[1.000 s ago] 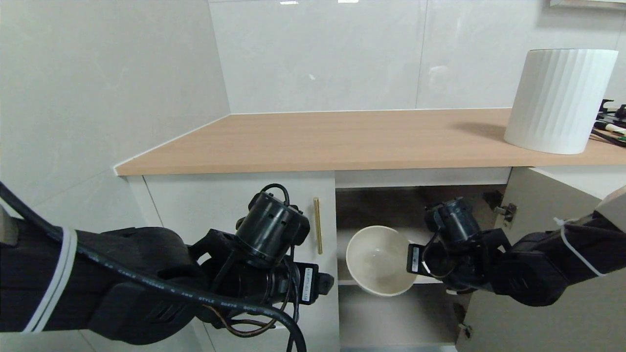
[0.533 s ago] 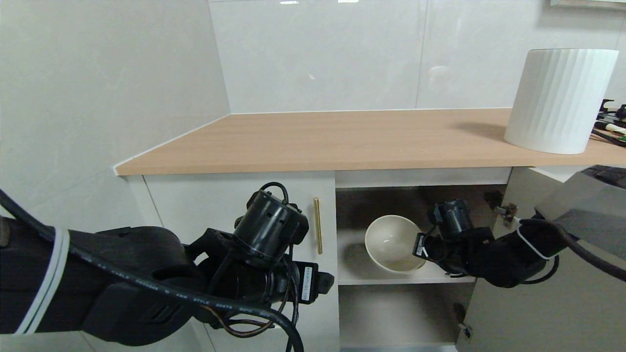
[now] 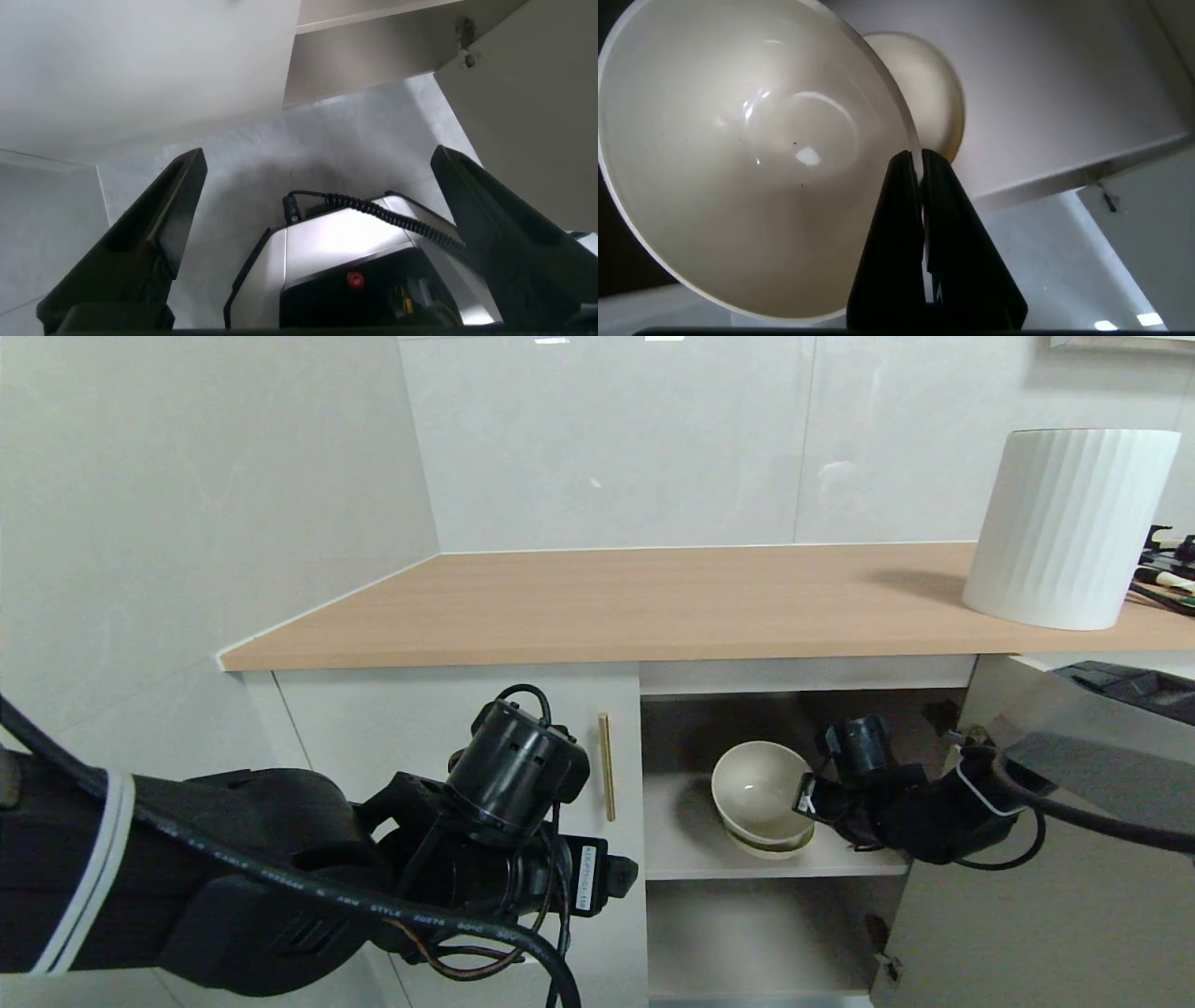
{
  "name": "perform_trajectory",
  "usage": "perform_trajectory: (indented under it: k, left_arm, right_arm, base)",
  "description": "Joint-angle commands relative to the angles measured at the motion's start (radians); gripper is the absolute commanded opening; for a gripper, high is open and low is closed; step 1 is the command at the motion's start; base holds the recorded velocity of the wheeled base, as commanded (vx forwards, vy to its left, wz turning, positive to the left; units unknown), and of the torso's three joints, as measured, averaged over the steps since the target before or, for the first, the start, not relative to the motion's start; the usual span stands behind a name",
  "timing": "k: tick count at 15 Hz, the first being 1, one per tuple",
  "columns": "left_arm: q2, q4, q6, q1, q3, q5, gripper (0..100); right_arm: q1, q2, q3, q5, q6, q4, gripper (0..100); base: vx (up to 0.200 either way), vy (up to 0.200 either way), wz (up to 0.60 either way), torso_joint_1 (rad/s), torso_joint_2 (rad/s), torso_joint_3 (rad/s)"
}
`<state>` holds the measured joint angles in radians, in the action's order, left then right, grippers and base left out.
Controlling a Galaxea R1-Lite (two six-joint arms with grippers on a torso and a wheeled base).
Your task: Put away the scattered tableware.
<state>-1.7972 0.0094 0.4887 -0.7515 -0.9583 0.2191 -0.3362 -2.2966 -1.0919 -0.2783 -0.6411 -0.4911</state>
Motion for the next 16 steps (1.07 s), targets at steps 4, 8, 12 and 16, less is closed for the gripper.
perform_trajectory:
  k: [4, 8, 12, 16]
  left_arm:
    - [-0.007, 0.0, 0.001, 0.0, 0.0, 0.0, 100]
    - [-0.007, 0.0, 0.001, 0.0, 0.0, 0.0, 100]
    - [-0.007, 0.0, 0.001, 0.0, 0.0, 0.0, 100]
    - [-0.007, 0.0, 0.001, 0.0, 0.0, 0.0, 100]
  right_arm:
    - [0.025, -0.08, -0.062, -0.032, 0.004, 0.002, 0]
    - [0.034, -0.096, -0.075, -0.032, 0.006, 0.003, 0]
    - [0.034, -0.101, -0.08, -0.038, 0.008, 0.016, 0]
    - [0.036, -0.104, -0.091, -0.038, 0.008, 0.031, 0]
  base:
    - [0.0, 0.0, 0.0, 0.0, 0.0, 0.0]
    - [0.0, 0.0, 0.0, 0.0, 0.0, 0.0]
    - [0.0, 0.0, 0.0, 0.0, 0.0, 0.0]
    - [0.0, 0.0, 0.0, 0.0, 0.0, 0.0]
